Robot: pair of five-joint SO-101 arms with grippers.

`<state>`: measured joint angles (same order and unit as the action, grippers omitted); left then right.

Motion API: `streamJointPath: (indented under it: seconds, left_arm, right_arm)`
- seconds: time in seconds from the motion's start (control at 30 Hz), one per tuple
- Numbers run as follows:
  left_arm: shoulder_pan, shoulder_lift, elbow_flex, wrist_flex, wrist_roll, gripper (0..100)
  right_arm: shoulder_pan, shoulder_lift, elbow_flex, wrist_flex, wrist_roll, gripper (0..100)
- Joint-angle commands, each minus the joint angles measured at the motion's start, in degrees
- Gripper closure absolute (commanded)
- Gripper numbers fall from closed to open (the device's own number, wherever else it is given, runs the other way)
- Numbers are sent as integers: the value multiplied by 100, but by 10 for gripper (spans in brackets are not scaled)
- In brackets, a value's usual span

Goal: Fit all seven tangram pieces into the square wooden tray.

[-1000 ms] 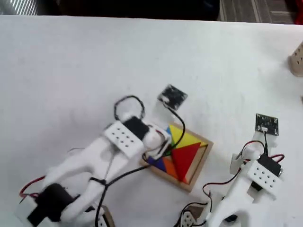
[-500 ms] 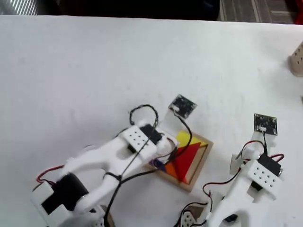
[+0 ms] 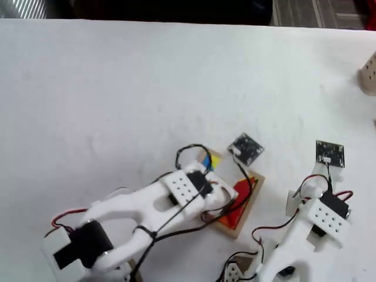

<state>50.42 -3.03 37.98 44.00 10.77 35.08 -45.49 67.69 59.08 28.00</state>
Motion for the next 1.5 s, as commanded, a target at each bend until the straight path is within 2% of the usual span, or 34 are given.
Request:
streamJointPath:
  seconds: [0.0, 0.57, 0.63, 0.9, 1.1, 1.33, 1.47]
  left_arm:
    - [312, -22, -26, -123, 53, 885]
    - [277, -40, -193, -185, 53, 886]
    - [110, -40, -255, -185, 53, 887]
    - [-1297, -75, -220, -255, 53, 887]
    - [-2413, -119, -264, 642, 9, 887]
    - [-4004, -637, -70, 765, 9, 887]
    - [-4453, -637, 202, 800, 9, 886]
  right_arm:
    - [-57, 13, -44, -84, 88, 981]
    - [-57, 13, -35, -92, 88, 981]
    - [-57, 13, -35, -92, 88, 981]
    - [-101, 22, 9, -92, 88, 981]
    - [-1446, 22, 457, -84, 422, 981]
    - [-2448, 31, 519, -259, -211, 981]
    - [-3143, 40, 536, -374, -554, 981]
